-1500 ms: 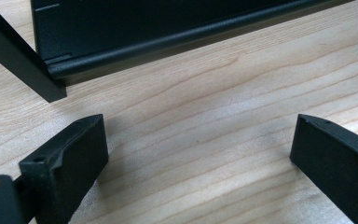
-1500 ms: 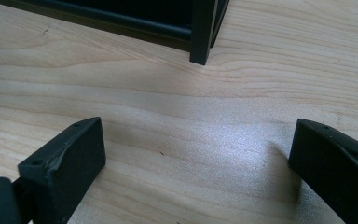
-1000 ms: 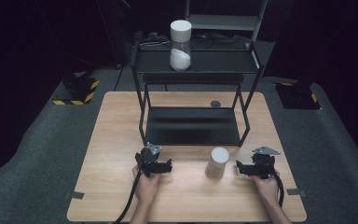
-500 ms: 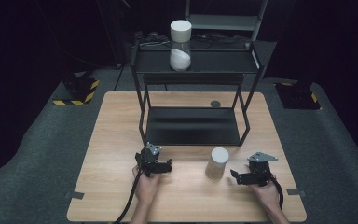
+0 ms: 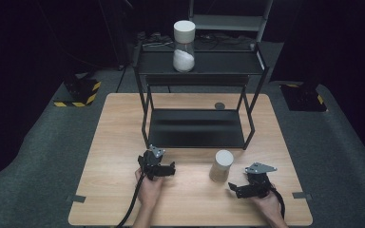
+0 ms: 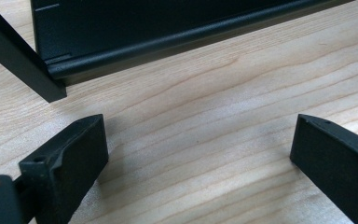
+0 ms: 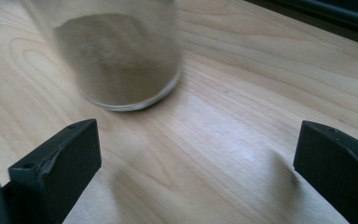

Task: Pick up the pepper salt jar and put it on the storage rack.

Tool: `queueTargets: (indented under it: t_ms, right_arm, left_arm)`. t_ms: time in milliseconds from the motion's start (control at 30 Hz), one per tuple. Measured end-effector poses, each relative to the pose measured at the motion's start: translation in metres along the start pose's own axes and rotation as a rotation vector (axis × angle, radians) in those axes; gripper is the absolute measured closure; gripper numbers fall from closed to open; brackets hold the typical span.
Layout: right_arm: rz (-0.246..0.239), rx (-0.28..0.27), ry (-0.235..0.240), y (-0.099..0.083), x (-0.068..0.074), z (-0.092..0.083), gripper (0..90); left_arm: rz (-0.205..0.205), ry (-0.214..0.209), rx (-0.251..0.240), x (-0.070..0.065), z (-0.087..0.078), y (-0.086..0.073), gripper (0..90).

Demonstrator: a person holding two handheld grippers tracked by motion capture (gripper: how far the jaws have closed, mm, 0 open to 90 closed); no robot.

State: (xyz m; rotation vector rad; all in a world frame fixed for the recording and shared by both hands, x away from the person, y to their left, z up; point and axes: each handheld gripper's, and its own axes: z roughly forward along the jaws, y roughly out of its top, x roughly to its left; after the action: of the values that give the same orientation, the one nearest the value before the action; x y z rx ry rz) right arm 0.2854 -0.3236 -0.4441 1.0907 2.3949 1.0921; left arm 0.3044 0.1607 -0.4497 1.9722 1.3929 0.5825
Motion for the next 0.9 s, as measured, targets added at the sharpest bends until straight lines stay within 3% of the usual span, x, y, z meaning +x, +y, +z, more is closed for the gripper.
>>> queueTargets:
  t_ms: [267, 900]
  right_arm:
    - [-0.03, -0.012, 0.028, 0.004, 0.009, 0.005, 0.0]
    - [-0.043, -0.082, 0.069, 0.013, 0.018, 0.009, 3.8]
  left_arm:
    - [0.0, 0.0, 0.0, 0.0, 0.0, 0.0, 4.0]
    - [0.0, 0.0, 0.0, 0.0, 0.0, 0.0, 4.1]
